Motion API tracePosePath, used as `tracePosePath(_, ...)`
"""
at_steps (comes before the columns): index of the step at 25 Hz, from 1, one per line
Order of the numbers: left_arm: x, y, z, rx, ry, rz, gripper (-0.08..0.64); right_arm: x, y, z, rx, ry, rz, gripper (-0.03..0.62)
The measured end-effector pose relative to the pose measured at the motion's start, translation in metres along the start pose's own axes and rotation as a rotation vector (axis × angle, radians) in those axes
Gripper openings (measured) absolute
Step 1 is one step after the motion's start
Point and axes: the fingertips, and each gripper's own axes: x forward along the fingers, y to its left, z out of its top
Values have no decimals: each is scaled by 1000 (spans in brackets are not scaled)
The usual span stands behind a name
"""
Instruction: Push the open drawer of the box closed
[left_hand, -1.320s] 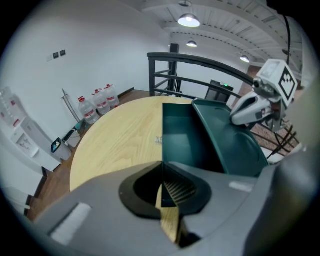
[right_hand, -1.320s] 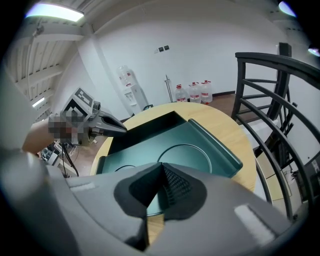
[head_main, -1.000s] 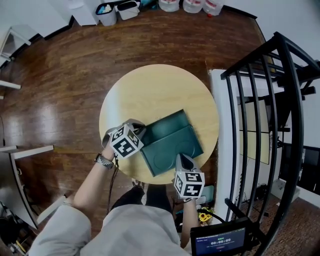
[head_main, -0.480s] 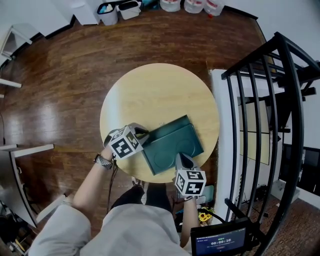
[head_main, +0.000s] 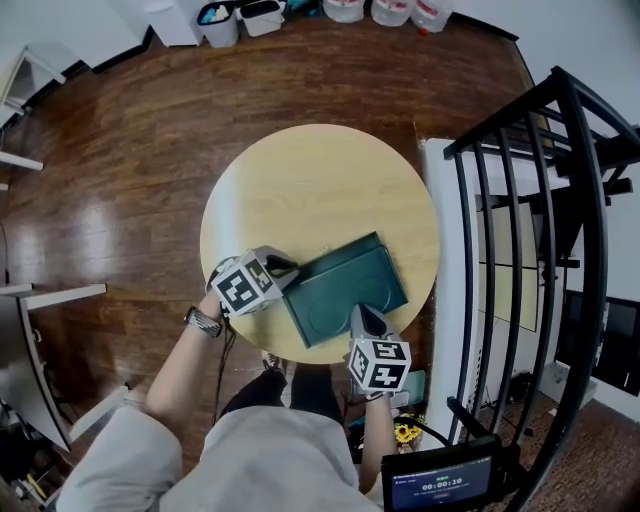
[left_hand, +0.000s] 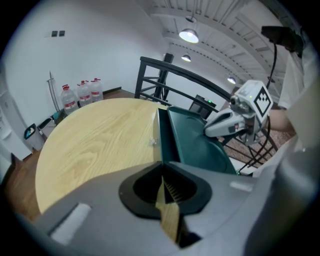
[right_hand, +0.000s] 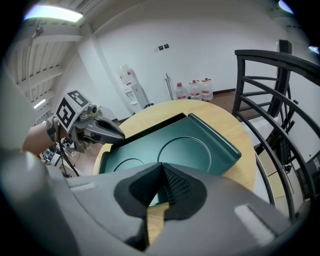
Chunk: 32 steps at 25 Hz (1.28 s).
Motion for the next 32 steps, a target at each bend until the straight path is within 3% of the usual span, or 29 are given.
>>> tracePosePath(12, -11, 9, 4, -3, -30, 26, 20, 1, 0, 0, 13, -15, -5, 3)
tracePosePath(20, -6, 14, -3, -15, 51, 49, 8, 1, 0, 1, 15, -17, -7, 3)
tracePosePath(32, 4, 10, 11, -18, 77, 10, 7, 0, 0, 1, 38, -26, 10, 3)
